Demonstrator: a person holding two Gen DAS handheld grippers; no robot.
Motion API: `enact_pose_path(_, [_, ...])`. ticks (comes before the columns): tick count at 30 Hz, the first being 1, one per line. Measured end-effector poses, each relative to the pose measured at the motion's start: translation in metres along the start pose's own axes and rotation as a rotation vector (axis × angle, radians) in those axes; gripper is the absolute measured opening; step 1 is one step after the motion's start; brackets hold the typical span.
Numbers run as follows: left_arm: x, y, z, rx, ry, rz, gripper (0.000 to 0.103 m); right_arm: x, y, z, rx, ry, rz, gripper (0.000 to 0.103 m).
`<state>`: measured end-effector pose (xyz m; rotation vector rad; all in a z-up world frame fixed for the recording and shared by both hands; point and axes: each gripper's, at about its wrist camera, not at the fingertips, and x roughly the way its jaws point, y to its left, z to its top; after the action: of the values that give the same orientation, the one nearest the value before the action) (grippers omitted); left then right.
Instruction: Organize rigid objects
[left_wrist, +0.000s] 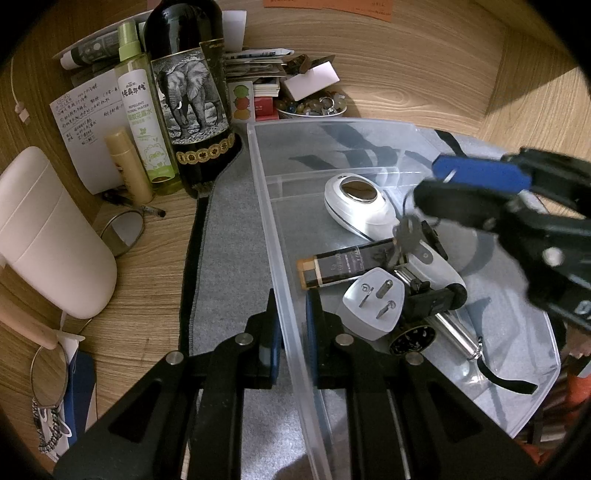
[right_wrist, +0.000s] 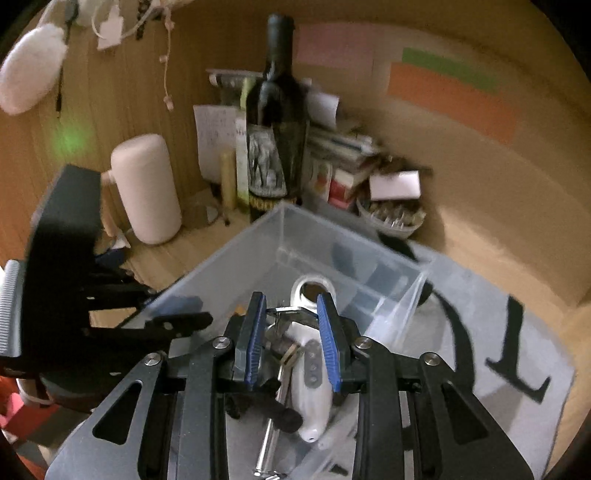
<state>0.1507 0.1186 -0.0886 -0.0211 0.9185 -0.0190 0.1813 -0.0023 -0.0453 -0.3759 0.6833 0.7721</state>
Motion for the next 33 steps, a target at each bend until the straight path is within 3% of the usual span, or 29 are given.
enact_pose_path(9, [0.000,0.000,0.000,0.000,0.001,0.001,0.011,0.015,-0.010,-0.010,0.039,0.083,0.011,0.027])
enact_pose_path(13, [0.000,0.000,0.000,0.000,0.003,0.000,0.011,0.008,-0.012,-0.011,0.049,0.068,0.011,0.047])
enact_pose_path(17, [0.000,0.001,0.000,-0.004,0.011,-0.002,0.012,-0.002,-0.013,-0.011,0.046,0.056,0.019,0.049])
enact_pose_path(21, [-0.006,0.000,0.001,0.000,-0.002,0.007,0.013,-0.018,-0.013,-0.012,0.051,0.014,-0.004,0.066])
enact_pose_path(26, [-0.028,0.003,0.006,-0.009,-0.063,0.021,0.017,-0.042,-0.018,-0.014,0.072,-0.033,-0.028,0.075])
enact_pose_path(33, [-0.077,-0.008,0.008,-0.010,-0.210,0.006,0.035,-0.089,-0.024,-0.023,0.116,-0.152,-0.094,0.085])
